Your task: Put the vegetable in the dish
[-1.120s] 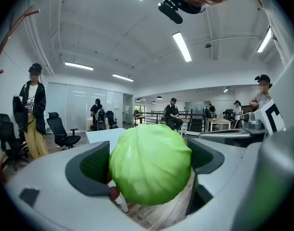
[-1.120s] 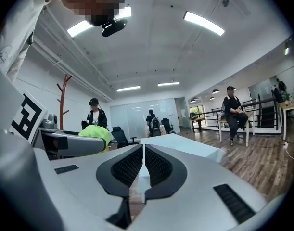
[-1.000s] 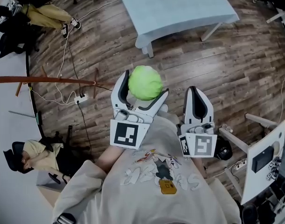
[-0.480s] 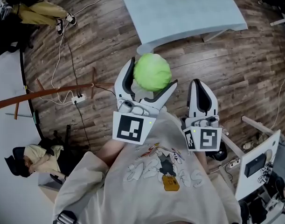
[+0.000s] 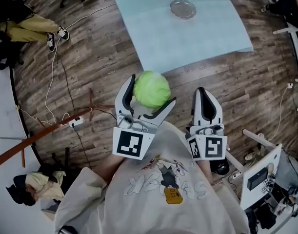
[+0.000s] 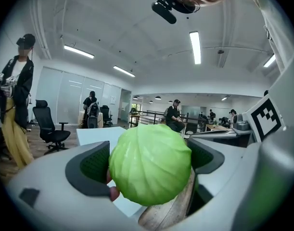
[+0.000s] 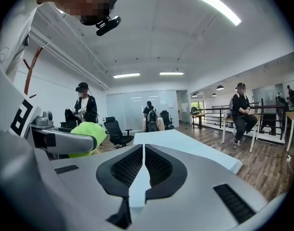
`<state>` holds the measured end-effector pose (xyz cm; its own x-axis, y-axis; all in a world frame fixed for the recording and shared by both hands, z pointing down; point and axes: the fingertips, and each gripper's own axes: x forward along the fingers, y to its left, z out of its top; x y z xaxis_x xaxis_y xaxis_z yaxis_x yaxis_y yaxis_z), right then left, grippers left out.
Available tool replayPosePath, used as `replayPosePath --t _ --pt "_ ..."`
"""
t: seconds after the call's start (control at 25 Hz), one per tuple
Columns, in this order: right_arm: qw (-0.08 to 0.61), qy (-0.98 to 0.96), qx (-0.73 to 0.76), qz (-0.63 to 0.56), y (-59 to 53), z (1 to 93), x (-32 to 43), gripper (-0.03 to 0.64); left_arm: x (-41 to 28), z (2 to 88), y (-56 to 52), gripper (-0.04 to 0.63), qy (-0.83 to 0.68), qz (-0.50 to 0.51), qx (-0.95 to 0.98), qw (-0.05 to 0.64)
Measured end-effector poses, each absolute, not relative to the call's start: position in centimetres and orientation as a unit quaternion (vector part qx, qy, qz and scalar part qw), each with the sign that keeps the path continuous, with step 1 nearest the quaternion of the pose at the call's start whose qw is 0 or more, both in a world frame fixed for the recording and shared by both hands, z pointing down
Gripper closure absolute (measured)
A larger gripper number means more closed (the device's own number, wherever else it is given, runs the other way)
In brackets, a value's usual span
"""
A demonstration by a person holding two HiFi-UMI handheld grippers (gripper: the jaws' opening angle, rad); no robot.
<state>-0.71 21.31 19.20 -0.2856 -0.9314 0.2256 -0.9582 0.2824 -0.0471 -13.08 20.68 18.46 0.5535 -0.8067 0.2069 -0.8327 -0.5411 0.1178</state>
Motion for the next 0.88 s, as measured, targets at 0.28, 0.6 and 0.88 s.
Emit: replayPosePath --t 0.28,0.6,0.88 --pt "0.083 -0.79 0.601 0.083 15.2 19.1 -2.6 0.584 -14.4 18.8 15.3 0.081 -0.453 0.059 0.88 0.132" --pt "0.09 -0.788 0.603 0.09 11.5 20.0 -2.9 0.584 -14.6 19.1 10.6 0.081 -0.451 0.057 0.882 0.126" --pt "0.082 -0.795 0.594 0.096 8.6 20.4 -1.5 0.584 -12.7 19.6 8.0 0.081 -0.448 0.055 0.881 0.143"
